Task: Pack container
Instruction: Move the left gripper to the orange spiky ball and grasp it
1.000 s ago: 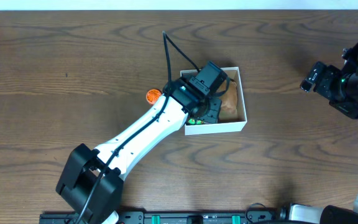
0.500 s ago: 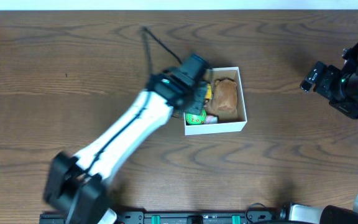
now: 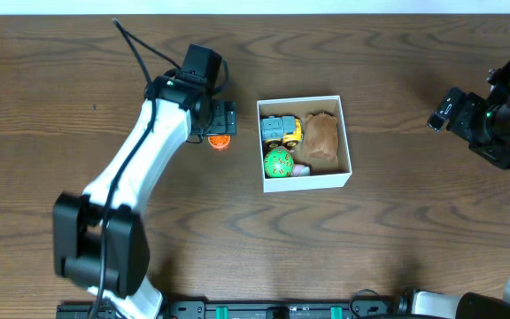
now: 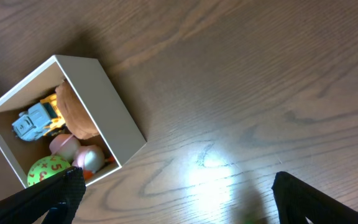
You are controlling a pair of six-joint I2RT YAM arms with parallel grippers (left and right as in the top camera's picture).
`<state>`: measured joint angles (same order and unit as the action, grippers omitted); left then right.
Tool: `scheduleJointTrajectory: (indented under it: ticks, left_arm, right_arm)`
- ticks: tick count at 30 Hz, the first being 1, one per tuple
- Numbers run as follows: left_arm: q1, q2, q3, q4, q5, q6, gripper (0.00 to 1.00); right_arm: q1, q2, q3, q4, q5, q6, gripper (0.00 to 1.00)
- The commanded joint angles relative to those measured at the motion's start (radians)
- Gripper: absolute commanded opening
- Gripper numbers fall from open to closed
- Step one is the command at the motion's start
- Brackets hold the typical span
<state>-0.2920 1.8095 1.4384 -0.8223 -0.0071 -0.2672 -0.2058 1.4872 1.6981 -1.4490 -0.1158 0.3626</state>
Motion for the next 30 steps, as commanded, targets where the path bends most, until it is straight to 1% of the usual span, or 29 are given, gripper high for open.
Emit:
scheduleJointTrajectory:
  ticks: [1,6,9,16,23,27,30]
  left_arm:
    - [0.014,0.048,-0.010,0.023,-0.001,0.005,0.98]
    - [0.014,0.097,-0.010,0.066,0.000,0.016,0.98]
    - [0.014,0.136,-0.010,0.084,0.030,0.031,0.98]
    - [0.013,0.229,-0.010,0.092,0.042,0.031,0.99]
    - [0.013,0.256,-0.010,0.107,0.042,0.031,1.00]
    - [0.011,0.260,-0.010,0.114,0.042,0.032,0.93]
    - [0.005,0.263,-0.010,0.124,0.052,0.056,0.86]
  right_arm:
    - [-0.002,-0.019,0.000,0.001,0.007,-0.012,0.99]
    - [-0.002,-0.019,0.000,0.000,0.007,-0.012,0.99]
    - [-0.002,-0.019,0.000,-0.002,0.007,-0.012,0.99]
    - [-0.002,-0.019,0.000,-0.009,0.006,-0.011,0.99]
    - [-0.002,-0.019,0.000,-0.013,0.007,-0.012,0.99]
    - [-0.002,-0.019,0.000,-0.014,0.006,-0.011,0.99]
    - [-0.002,-0.019,0.000,-0.014,0.007,-0.011,0.99]
